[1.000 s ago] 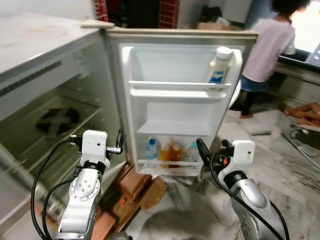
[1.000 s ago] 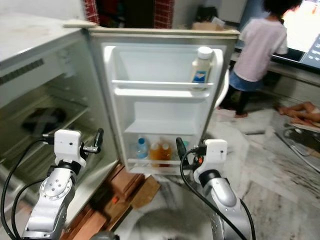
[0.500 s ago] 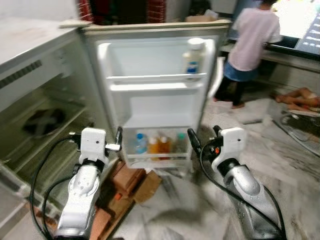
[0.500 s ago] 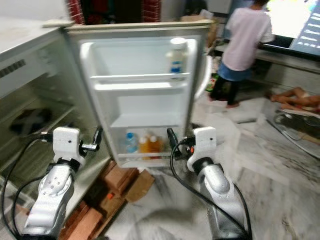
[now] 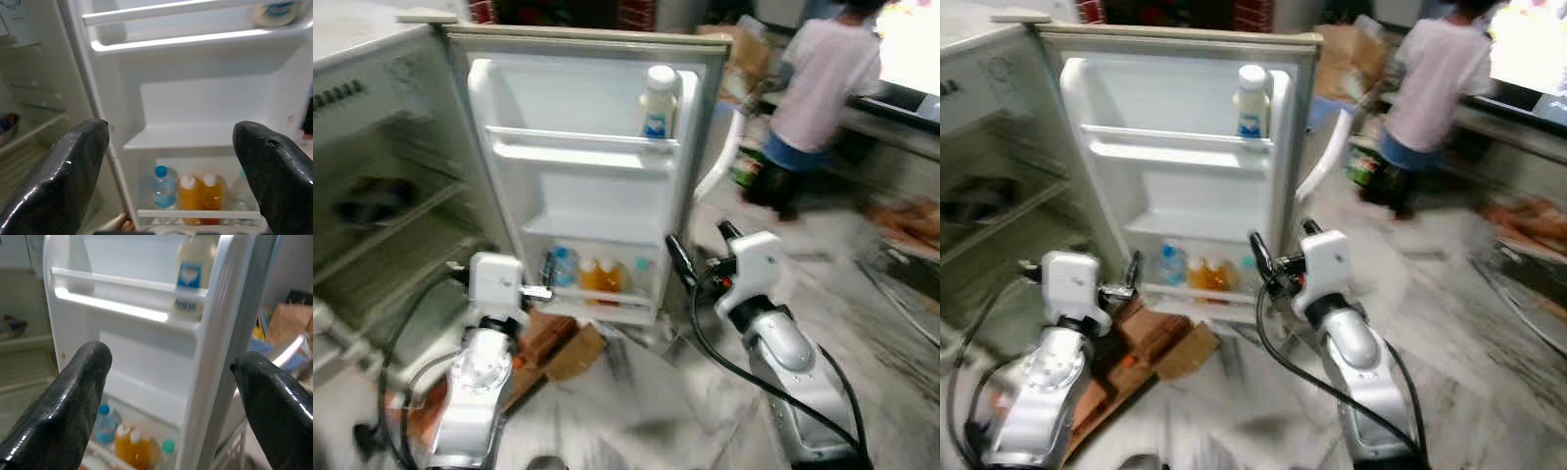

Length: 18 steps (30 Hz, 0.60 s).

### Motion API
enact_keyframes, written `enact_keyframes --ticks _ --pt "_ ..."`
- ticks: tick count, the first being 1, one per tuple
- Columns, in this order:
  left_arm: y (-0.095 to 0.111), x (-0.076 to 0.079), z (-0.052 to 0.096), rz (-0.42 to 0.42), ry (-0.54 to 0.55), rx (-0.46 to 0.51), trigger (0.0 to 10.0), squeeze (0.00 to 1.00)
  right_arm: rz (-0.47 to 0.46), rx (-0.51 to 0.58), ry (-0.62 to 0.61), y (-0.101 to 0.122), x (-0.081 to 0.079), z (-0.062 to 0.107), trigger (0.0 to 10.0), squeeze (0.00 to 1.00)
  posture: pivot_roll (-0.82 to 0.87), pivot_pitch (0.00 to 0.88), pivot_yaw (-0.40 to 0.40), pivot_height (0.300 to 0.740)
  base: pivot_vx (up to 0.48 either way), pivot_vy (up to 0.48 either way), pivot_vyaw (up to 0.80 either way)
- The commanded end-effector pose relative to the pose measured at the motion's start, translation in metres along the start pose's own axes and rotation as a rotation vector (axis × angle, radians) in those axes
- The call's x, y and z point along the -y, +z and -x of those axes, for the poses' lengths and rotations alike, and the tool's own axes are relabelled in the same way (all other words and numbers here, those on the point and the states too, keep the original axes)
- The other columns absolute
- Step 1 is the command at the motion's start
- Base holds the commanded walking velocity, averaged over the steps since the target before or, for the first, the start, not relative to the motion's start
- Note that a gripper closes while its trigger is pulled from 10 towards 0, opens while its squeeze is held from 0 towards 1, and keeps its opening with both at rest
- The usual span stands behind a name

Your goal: Restocking fridge

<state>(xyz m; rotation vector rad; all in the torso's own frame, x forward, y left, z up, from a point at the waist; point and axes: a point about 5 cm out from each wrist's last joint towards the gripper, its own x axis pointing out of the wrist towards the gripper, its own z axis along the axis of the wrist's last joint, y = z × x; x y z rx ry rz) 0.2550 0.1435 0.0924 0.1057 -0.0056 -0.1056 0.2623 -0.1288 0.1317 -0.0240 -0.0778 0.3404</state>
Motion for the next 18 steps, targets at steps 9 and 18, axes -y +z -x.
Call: enact_keyframes --ticks 9,18 --pt "-0.004 -0.008 0.000 -0.023 0.050 -0.010 10.0 0.00 -0.004 -0.004 -0.081 -0.009 0.009 0.005 10.0 0.00 0.07 0.000 -0.036 0.740 0.407 -0.226 0.80" --pt "-0.003 -0.011 -0.003 -0.028 0.051 0.001 10.0 0.00 0.025 0.037 -0.080 -0.002 0.010 -0.007 10.0 0.00 0.06 0.000 -0.020 0.740 0.433 0.000 0.79"
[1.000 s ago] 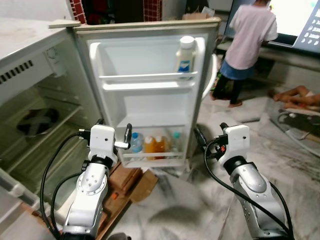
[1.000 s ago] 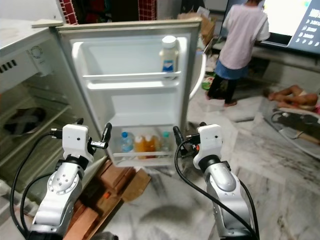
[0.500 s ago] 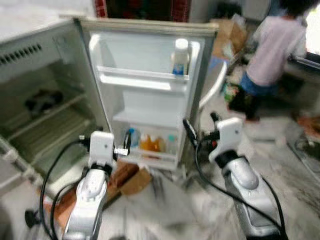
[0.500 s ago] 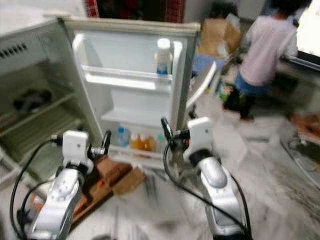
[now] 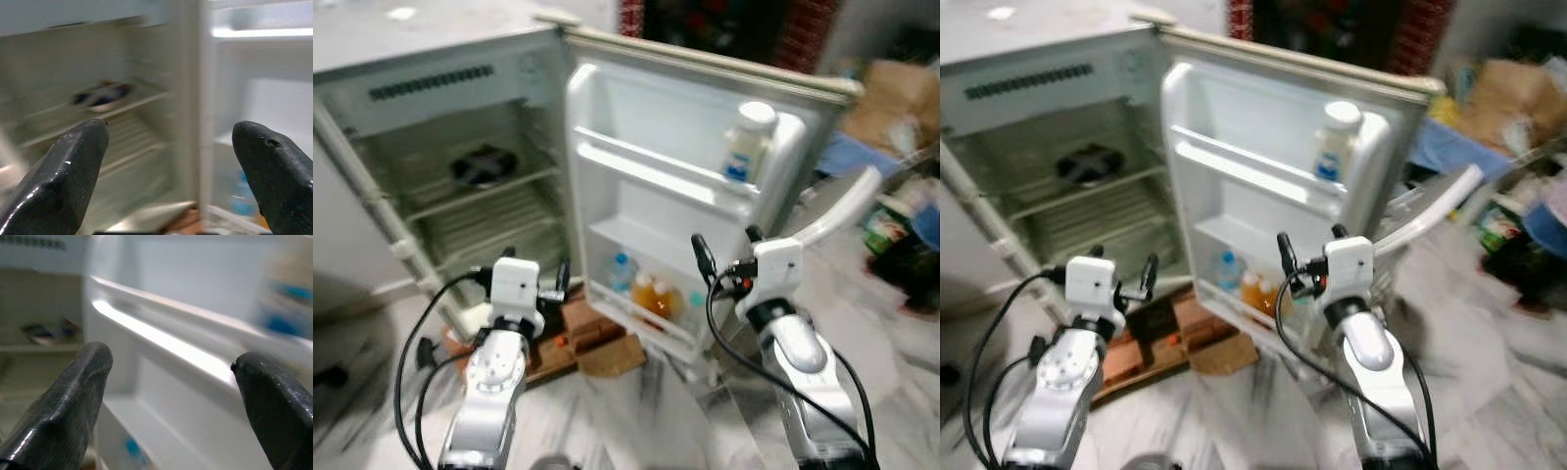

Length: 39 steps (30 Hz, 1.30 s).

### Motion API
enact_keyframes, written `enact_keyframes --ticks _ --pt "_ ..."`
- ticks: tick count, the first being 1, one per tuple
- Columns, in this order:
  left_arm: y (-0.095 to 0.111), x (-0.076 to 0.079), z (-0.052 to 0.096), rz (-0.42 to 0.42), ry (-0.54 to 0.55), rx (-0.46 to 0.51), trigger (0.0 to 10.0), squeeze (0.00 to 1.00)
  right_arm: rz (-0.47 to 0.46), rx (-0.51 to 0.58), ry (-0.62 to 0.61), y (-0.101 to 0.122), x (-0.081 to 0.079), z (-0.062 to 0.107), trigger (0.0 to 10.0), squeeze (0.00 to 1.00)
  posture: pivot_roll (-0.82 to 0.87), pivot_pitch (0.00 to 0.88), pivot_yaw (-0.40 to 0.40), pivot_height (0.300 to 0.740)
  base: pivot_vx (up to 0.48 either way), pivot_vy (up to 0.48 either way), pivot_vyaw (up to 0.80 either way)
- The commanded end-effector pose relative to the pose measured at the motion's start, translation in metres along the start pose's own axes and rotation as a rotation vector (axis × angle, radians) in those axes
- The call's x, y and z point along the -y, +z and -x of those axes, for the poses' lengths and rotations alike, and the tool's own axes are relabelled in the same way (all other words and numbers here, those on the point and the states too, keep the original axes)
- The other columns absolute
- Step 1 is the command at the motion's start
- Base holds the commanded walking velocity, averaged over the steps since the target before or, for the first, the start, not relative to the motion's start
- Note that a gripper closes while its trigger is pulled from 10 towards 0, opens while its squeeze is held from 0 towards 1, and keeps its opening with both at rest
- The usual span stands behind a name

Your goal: Restocking fridge

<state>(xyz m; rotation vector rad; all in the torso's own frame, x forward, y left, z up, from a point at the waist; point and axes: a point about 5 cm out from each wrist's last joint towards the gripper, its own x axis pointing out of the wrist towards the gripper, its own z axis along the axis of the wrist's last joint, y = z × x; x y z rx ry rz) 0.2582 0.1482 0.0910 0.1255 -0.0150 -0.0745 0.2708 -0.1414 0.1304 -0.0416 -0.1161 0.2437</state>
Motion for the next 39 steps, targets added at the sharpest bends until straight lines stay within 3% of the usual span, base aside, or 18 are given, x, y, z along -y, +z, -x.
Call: enact_keyframes --ticks 1,7,10,15,23,30,36,39 --pt "-0.002 -0.006 -0.001 0.007 0.020 -0.015 10.0 0.00 -0.010 0.007 0.011 0.001 -0.004 -0.003 10.0 0.00 0.06 0.000 -0.020 0.740 0.296 -0.371 0.00" --pt "-0.005 0.009 0.003 0.069 -0.041 -0.060 10.0 0.00 -0.025 -0.009 0.013 -0.003 -0.002 0.003 10.0 0.00 0.07 0.000 -0.023 0.740 0.000 -0.465 0.00" --pt "-0.009 0.014 0.008 0.087 -0.080 -0.088 10.0 0.00 -0.045 -0.039 0.082 -0.007 -0.008 0.007 10.0 0.00 0.06 0.000 -0.023 0.740 -0.317 -0.355 0.00" --pt "-0.010 0.015 0.008 0.082 -0.097 -0.093 10.0 0.00 -0.069 -0.077 0.192 -0.013 -0.020 0.013 10.0 0.00 0.06 0.000 -0.024 0.740 -0.399 -0.221 0.00" --pt "-0.008 0.017 0.006 0.042 -0.122 -0.088 10.0 0.00 -0.080 -0.098 0.247 -0.015 -0.023 0.014 10.0 0.00 0.06 0.000 -0.026 0.740 -0.424 0.000 0.00" --pt "-0.006 0.012 0.002 0.039 -0.112 -0.069 10.0 0.00 -0.076 -0.057 0.228 -0.009 -0.020 0.011 10.0 0.00 0.06 0.000 -0.024 0.740 -0.139 -0.412 0.00" --pt "-0.004 0.010 0.002 0.051 -0.092 -0.053 10.0 0.00 -0.053 -0.032 0.139 -0.006 -0.011 0.010 10.0 0.00 0.06 0.000 -0.018 0.740 0.000 -0.153 0.00" --pt "-0.006 0.001 0.002 0.034 -0.028 -0.062 10.0 0.00 -0.056 -0.026 0.049 -0.006 -0.002 0.010 10.0 0.00 0.06 0.000 -0.012 0.740 0.000 0.000 0.00"
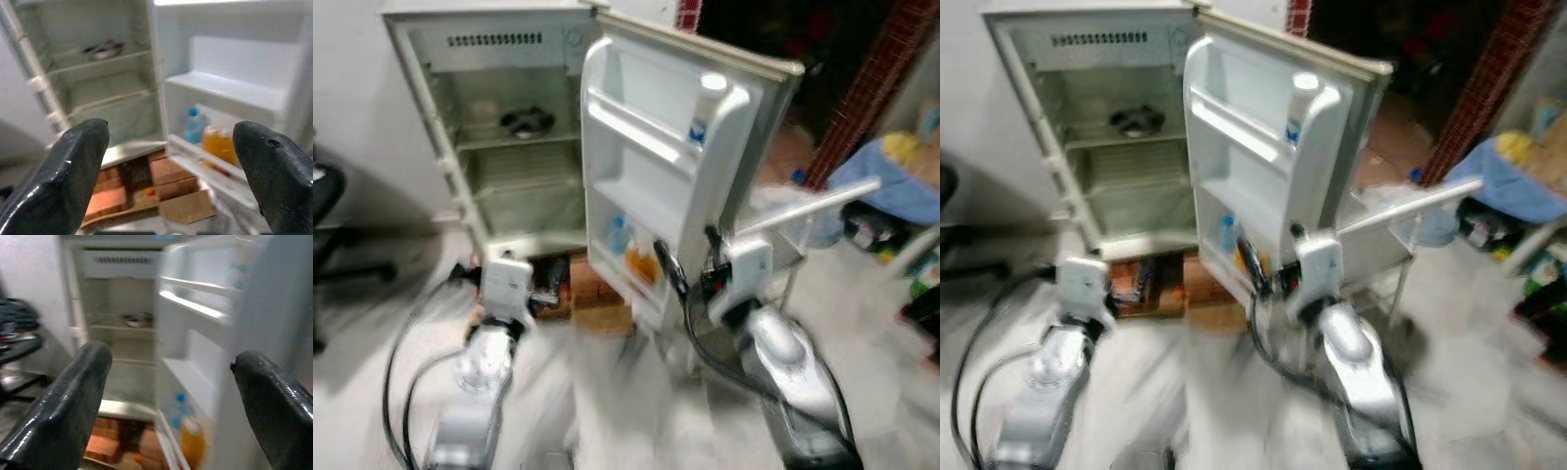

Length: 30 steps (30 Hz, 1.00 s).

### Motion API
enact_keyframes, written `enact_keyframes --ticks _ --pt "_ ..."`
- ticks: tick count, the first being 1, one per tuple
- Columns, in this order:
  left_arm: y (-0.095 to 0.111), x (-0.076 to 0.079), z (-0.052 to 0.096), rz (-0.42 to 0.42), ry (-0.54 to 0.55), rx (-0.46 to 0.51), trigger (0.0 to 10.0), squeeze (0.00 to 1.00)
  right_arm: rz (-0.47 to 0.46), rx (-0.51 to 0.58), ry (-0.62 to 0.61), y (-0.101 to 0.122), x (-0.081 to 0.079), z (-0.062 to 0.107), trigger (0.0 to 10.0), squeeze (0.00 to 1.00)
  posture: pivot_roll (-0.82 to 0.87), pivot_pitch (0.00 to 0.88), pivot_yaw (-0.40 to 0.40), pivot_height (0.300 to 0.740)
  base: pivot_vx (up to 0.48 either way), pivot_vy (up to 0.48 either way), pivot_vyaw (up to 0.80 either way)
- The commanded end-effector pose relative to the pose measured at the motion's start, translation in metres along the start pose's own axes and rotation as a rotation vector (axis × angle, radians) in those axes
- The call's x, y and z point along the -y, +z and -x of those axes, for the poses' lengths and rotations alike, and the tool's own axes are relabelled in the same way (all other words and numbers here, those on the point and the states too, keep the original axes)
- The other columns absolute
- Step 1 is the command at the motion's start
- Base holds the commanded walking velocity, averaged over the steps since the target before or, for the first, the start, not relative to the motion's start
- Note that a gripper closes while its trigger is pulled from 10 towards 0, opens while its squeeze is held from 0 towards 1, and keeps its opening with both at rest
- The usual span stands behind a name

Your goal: Restocking fridge

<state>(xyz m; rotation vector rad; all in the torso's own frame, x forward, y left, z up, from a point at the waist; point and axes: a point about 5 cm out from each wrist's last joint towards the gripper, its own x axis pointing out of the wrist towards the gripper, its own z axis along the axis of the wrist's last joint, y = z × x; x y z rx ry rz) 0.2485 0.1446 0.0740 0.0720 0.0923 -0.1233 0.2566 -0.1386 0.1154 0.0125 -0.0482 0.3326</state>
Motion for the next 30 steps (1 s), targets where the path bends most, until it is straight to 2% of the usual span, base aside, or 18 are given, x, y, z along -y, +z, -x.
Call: enact_keyframes --ticks 1,6,12,26,30 --pt "0.011 -0.006 -0.006 -0.023 0.027 0.040 10.0 0.00 0.011 0.033 -0.037 0.008 0.005 -0.004 10.0 0.00 0.06 0.000 -0.012 0.740 0.000 0.000 0.00" --pt "0.009 -0.010 -0.003 0.017 0.037 0.037 10.0 0.00 0.005 0.069 -0.160 0.015 0.019 -0.003 10.0 0.00 0.05 0.000 0.005 0.740 0.000 0.000 0.00" --pt "0.010 -0.015 -0.003 0.035 0.066 0.050 10.0 0.00 0.008 0.051 -0.256 0.010 0.028 0.000 10.0 0.00 0.05 0.000 0.007 0.740 0.153 0.000 0.22" --pt "0.012 -0.019 -0.002 0.055 0.084 0.066 10.0 0.00 -0.004 0.070 -0.253 0.013 0.026 -0.004 10.0 0.00 0.05 0.000 0.003 0.740 0.448 0.000 0.00" --pt "0.011 -0.019 -0.001 0.055 0.092 0.065 10.0 0.00 -0.003 0.074 -0.212 0.015 0.024 -0.010 10.0 0.00 0.05 0.000 0.002 0.740 0.453 0.000 0.00"
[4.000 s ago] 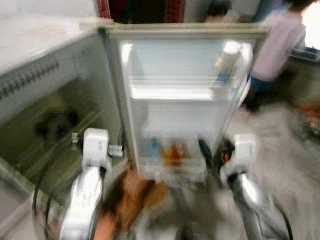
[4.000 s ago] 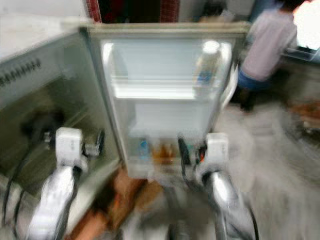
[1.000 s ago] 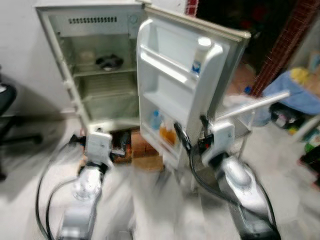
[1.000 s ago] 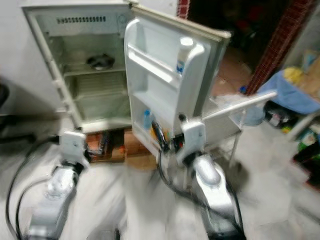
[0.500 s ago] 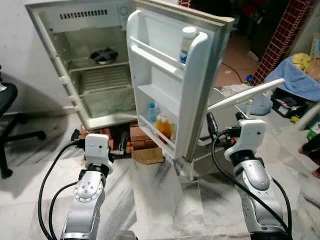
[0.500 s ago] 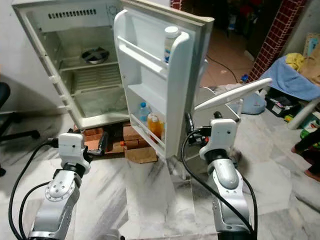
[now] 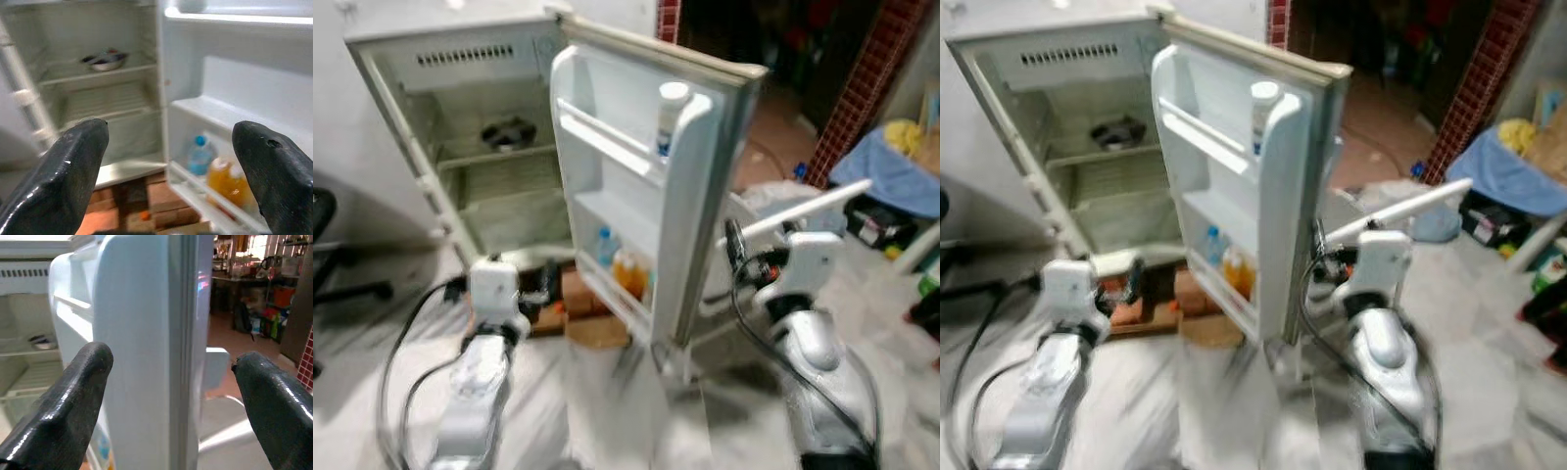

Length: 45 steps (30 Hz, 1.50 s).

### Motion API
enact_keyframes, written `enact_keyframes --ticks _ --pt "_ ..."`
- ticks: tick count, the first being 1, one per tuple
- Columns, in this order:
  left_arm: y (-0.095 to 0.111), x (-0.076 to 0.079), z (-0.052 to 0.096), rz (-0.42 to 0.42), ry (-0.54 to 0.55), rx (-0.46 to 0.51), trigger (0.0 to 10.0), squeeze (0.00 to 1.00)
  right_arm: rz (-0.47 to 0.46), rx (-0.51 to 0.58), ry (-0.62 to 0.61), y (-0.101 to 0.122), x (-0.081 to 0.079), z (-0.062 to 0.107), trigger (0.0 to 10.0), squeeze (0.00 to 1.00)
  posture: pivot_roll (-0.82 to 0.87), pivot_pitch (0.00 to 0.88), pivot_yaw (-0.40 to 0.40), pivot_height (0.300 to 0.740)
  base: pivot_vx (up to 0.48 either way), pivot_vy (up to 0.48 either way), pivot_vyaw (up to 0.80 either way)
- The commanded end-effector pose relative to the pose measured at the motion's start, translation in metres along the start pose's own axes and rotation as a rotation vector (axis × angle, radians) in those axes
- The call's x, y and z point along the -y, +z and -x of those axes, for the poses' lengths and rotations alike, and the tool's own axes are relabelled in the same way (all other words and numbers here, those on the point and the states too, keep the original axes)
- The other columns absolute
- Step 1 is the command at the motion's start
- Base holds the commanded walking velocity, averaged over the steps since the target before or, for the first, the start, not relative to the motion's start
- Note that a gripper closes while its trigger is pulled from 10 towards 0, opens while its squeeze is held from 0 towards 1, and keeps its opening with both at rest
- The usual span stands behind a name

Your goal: Restocking fridge

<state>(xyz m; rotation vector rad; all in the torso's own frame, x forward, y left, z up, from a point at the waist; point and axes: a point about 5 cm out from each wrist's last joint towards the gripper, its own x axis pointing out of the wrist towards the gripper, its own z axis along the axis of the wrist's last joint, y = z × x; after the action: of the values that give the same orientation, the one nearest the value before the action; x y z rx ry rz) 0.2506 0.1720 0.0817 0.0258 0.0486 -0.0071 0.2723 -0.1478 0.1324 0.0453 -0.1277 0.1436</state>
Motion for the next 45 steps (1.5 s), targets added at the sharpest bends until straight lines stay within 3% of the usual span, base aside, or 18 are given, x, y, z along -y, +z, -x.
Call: enact_keyframes --ticks 1,7,11,15,16,19,20,23,29,33,36,38,40,44,45 --pt "0.005 0.010 -0.002 0.008 -0.023 0.021 10.0 0.00 0.016 -0.008 -0.019 0.000 0.010 0.000 10.0 0.00 0.05 0.000 0.001 0.740 0.450 0.000 0.00" --pt "-0.002 0.011 0.000 0.012 0.021 -0.038 10.0 0.00 0.029 0.011 -0.017 0.005 0.011 -0.003 10.0 0.00 0.06 0.000 -0.002 0.740 0.145 0.000 0.00" --pt "-0.008 0.011 0.005 0.019 -0.007 -0.082 10.0 0.00 0.026 0.004 -0.006 0.003 0.010 -0.003 10.0 0.00 0.06 0.000 -0.004 0.740 0.000 0.000 0.00" --pt "-0.026 0.004 0.015 0.034 0.008 -0.200 10.0 0.00 0.002 -0.002 0.034 0.002 0.009 -0.005 10.0 0.00 0.07 0.000 -0.005 0.740 0.000 0.000 0.00" --pt "-0.041 -0.003 0.024 0.060 0.036 -0.302 10.0 0.00 -0.012 0.004 0.082 0.004 0.008 -0.009 10.0 0.00 0.07 0.000 -0.006 0.740 0.000 0.000 0.00" --pt "-0.055 -0.008 0.038 0.103 0.043 -0.413 10.0 0.00 -0.006 0.027 0.131 0.010 0.009 -0.018 10.0 0.00 0.08 0.000 -0.010 0.740 0.000 0.000 0.00" --pt "-0.055 -0.008 0.038 0.103 0.043 -0.413 10.0 0.00 -0.006 0.027 0.131 0.010 0.009 -0.018 10.0 0.00 0.08 0.000 -0.010 0.740 0.000 0.000 0.00" --pt "-0.067 -0.005 0.049 0.068 -0.009 -0.534 10.0 0.00 0.019 0.052 0.143 0.017 0.012 -0.034 10.0 0.00 0.10 0.000 -0.018 0.740 0.000 0.000 0.79" --pt "-0.067 0.003 0.053 0.048 -0.078 -0.564 10.0 0.00 0.008 0.073 0.190 0.027 0.007 -0.050 10.0 0.00 0.12 0.000 -0.025 0.740 0.000 0.000 0.53" --pt "-0.070 0.005 0.055 0.034 -0.101 -0.598 10.0 0.00 -0.107 0.082 0.386 0.036 -0.014 -0.052 10.0 0.00 0.12 0.000 -0.027 0.740 0.000 0.000 0.00" --pt "-0.071 0.005 0.055 0.031 -0.106 -0.614 10.0 0.00 -0.368 0.086 0.718 0.058 -0.042 -0.032 10.0 0.00 0.12 0.000 -0.027 0.740 0.000 0.000 0.00" --pt "-0.071 0.004 0.055 0.021 -0.114 -0.628 10.0 0.00 -0.489 0.078 0.890 0.071 -0.048 -0.016 10.0 0.00 0.12 0.000 -0.027 0.740 0.000 0.000 0.00" --pt "-0.072 0.004 0.054 0.018 -0.116 -0.631 10.0 0.00 -0.553 0.069 0.948 0.075 -0.046 -0.008 10.0 0.00 0.11 0.000 -0.027 0.740 0.000 0.000 0.00" --pt "-0.073 0.005 0.054 0.015 -0.119 -0.636 10.0 0.00 -0.515 0.039 0.851 0.063 -0.032 -0.013 10.0 0.00 0.11 0.000 -0.027 0.740 0.000 0.000 0.00" --pt "-0.075 0.005 0.055 0.011 -0.122 -0.640 10.0 0.00 -0.392 -0.006 0.608 0.037 -0.011 -0.024 10.0 0.00 0.11 0.000 -0.025 0.740 0.000 0.000 0.00"
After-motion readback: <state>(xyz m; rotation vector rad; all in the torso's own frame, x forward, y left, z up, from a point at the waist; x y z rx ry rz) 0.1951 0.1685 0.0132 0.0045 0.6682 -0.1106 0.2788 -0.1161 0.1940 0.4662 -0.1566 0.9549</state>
